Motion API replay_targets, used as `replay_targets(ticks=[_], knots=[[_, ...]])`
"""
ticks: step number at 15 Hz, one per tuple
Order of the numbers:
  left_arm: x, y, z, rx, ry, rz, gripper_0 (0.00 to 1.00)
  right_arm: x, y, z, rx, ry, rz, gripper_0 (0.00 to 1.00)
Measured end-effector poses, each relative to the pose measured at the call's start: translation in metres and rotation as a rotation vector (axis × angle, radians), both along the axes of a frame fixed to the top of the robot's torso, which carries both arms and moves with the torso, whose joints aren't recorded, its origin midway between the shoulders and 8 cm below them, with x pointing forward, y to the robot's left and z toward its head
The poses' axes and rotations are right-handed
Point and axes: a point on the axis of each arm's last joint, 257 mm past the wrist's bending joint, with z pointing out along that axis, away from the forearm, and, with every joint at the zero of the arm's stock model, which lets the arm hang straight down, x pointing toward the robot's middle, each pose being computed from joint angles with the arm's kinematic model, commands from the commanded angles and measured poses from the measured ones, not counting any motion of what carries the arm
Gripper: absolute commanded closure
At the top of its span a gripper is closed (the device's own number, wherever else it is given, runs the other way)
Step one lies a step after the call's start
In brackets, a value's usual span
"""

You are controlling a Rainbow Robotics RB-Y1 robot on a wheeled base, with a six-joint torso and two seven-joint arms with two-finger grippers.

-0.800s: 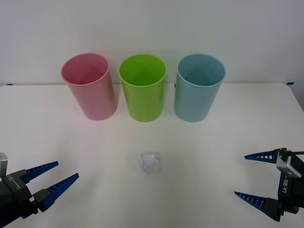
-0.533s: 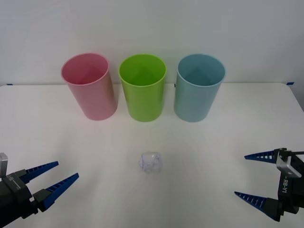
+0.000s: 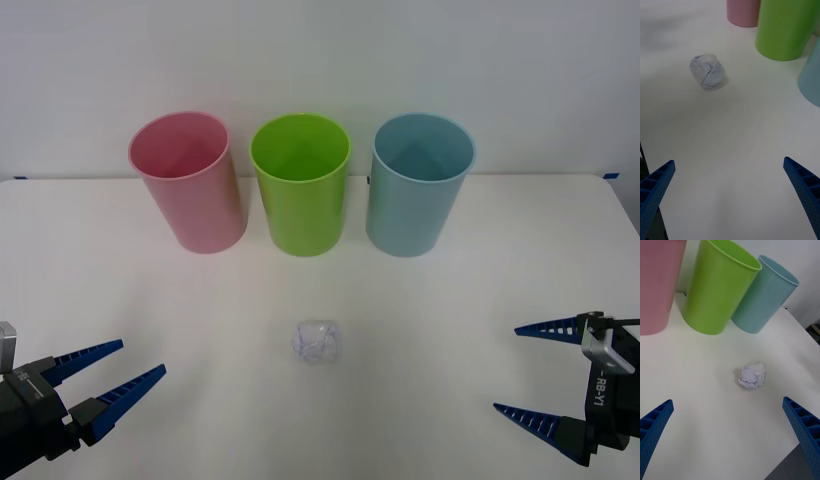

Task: Put cans in the blue bin and PET bottles in the pink bin and trash in the green bin.

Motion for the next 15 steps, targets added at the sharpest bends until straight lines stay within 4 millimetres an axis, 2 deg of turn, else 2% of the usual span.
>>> replay_targets(ticks=[15], knots=[[0.0000,0.0000,0.0000,0.000,0.000,0.000,0.00,0.0000,0.0000,0.0000,0.000,0.000,0.000,0.00]])
